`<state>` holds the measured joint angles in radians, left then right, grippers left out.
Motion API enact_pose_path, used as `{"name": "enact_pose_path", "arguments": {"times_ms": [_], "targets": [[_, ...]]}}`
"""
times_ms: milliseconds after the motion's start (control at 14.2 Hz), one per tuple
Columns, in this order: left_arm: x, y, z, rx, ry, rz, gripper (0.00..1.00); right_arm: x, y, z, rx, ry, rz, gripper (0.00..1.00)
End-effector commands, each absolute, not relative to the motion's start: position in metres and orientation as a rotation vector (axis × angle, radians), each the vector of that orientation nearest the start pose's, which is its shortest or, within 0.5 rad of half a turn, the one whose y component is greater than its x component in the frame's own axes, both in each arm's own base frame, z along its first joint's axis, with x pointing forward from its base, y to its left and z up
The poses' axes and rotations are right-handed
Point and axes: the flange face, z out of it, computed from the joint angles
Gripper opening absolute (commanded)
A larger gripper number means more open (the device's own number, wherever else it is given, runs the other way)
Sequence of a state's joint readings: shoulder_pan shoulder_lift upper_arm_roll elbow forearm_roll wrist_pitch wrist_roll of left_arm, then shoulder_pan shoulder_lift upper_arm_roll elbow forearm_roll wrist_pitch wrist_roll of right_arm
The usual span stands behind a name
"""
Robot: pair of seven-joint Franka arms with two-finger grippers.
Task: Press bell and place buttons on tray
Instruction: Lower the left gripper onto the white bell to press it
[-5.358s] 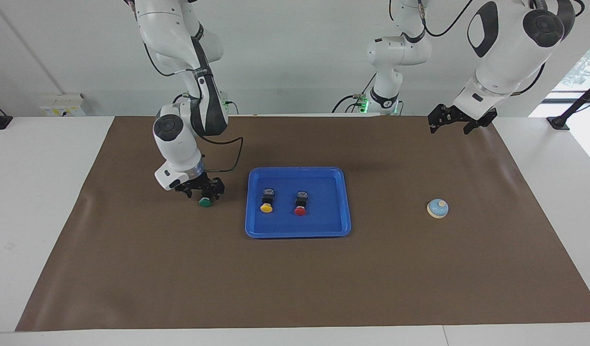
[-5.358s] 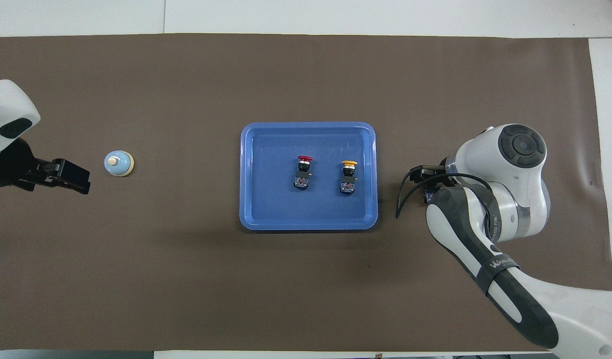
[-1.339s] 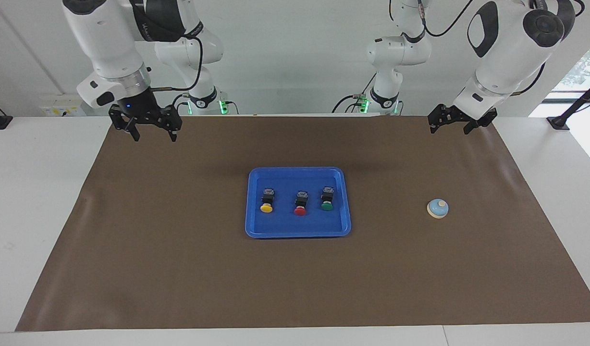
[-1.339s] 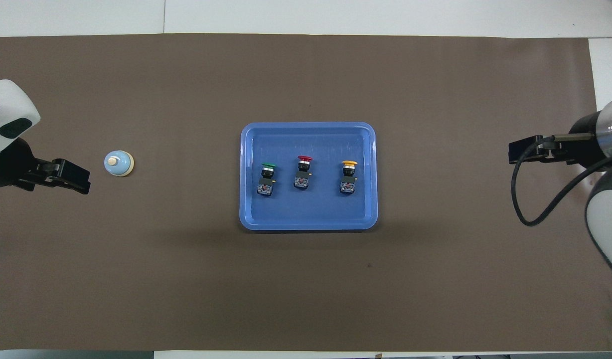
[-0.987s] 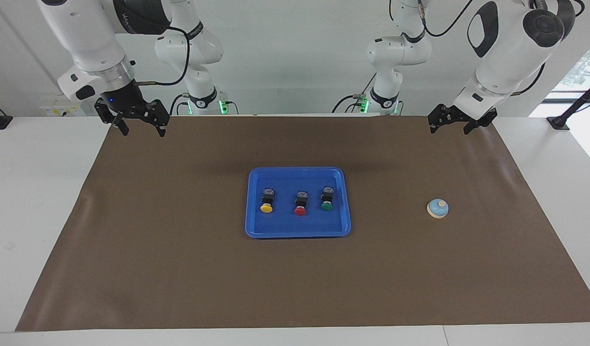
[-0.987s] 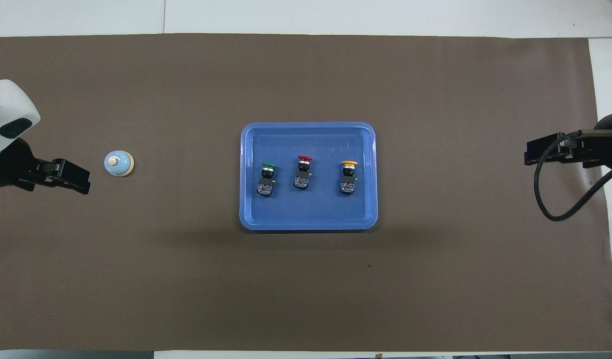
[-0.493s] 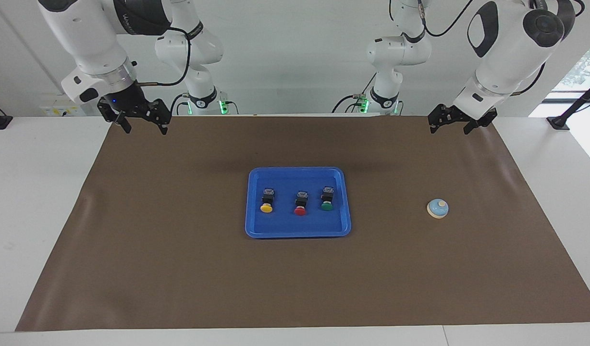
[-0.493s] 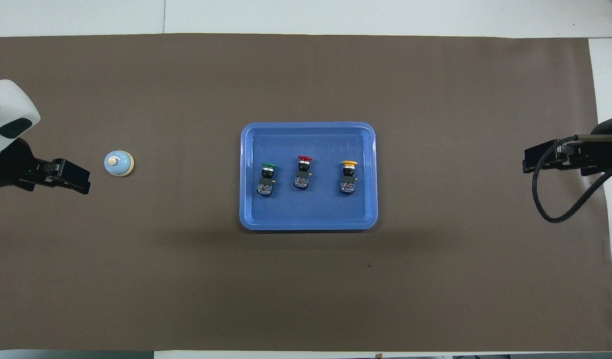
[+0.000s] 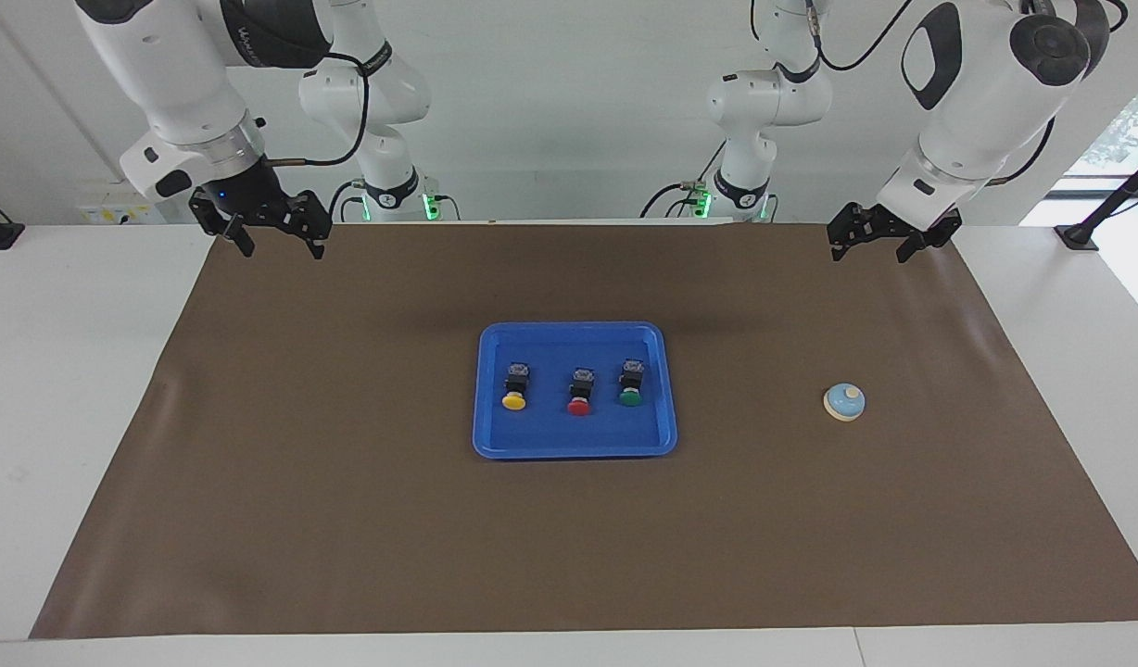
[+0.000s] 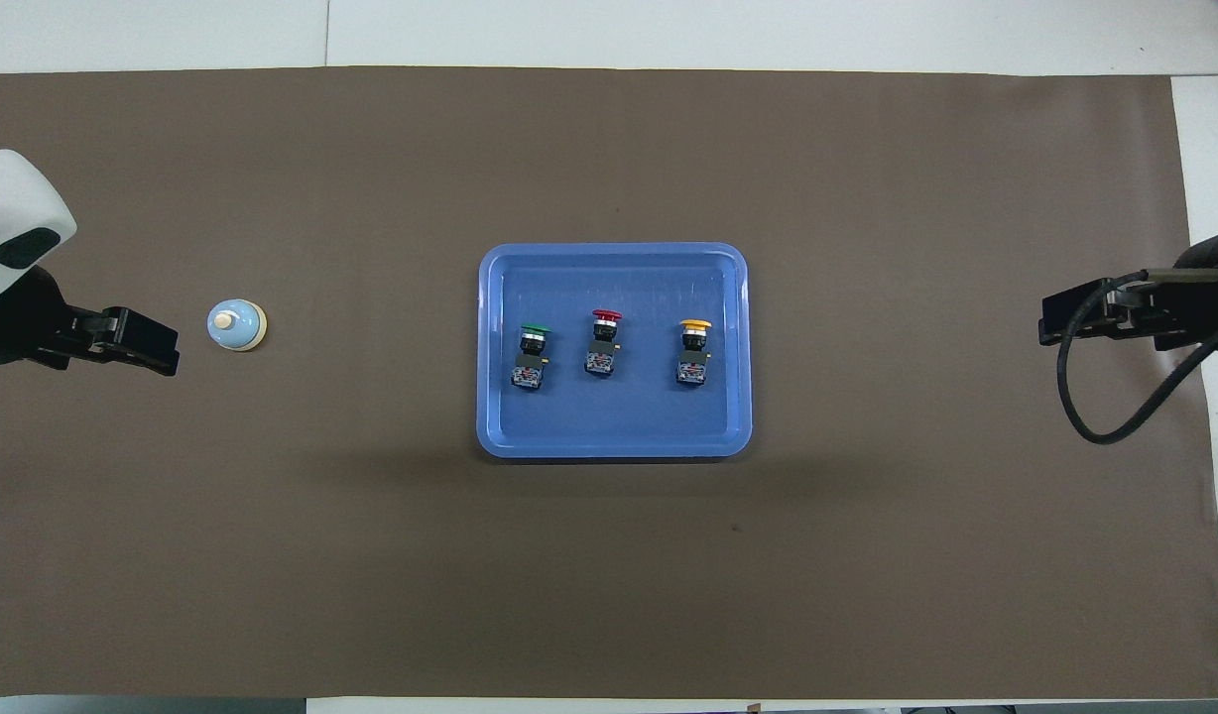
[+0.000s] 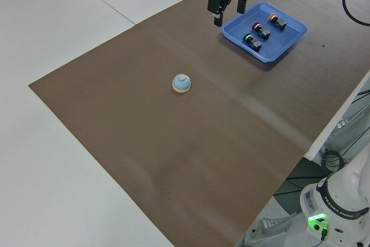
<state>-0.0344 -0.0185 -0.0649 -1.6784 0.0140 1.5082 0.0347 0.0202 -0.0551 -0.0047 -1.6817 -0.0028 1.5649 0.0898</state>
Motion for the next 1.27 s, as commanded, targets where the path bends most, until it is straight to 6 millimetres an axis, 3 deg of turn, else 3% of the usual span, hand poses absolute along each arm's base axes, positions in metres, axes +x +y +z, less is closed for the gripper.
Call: {"name": "enact_pose_path", "arguments": {"times_ms": [0,70,141,352,423,564,846,1057,1198], "targets": [[0.538,-0.048,0.581,-3.103,0.168,0.170,0.24,0.533,0.006,0.602,-3.127,0.111,0.116,1.00],[0.539,-0.043,0.581,-3.106,0.142,0.161,0.00,0.533,0.006,0.602,-3.127,0.111,0.116,1.00],[0.538,-0.035,0.577,-3.107,0.133,0.147,0.00,0.533,0.006,0.602,-3.127,0.111,0.116,1.00],[0.542,-0.026,0.529,-3.115,0.107,-0.019,0.00,0.533,0.006,0.602,-3.127,0.111,0.116,1.00],[0.548,-0.013,0.512,-3.119,0.074,-0.019,0.00,0.533,0.006,0.602,-3.127,0.111,0.116,1.00],[0.563,-0.011,0.484,-3.123,0.061,-0.005,0.00,0.533,0.006,0.602,-3.127,0.111,0.116,1.00],[0.564,-0.008,0.467,-3.126,0.061,0.005,0.00,0.533,0.006,0.602,-3.127,0.111,0.116,1.00],[0.574,-0.010,0.420,-3.131,0.052,-0.032,0.00,0.533,0.006,0.602,-3.127,0.111,0.116,1.00],[0.577,0.008,0.404,-3.133,0.015,-0.024,0.00,0.533,0.006,0.602,-3.127,0.111,0.116,1.00]]}}
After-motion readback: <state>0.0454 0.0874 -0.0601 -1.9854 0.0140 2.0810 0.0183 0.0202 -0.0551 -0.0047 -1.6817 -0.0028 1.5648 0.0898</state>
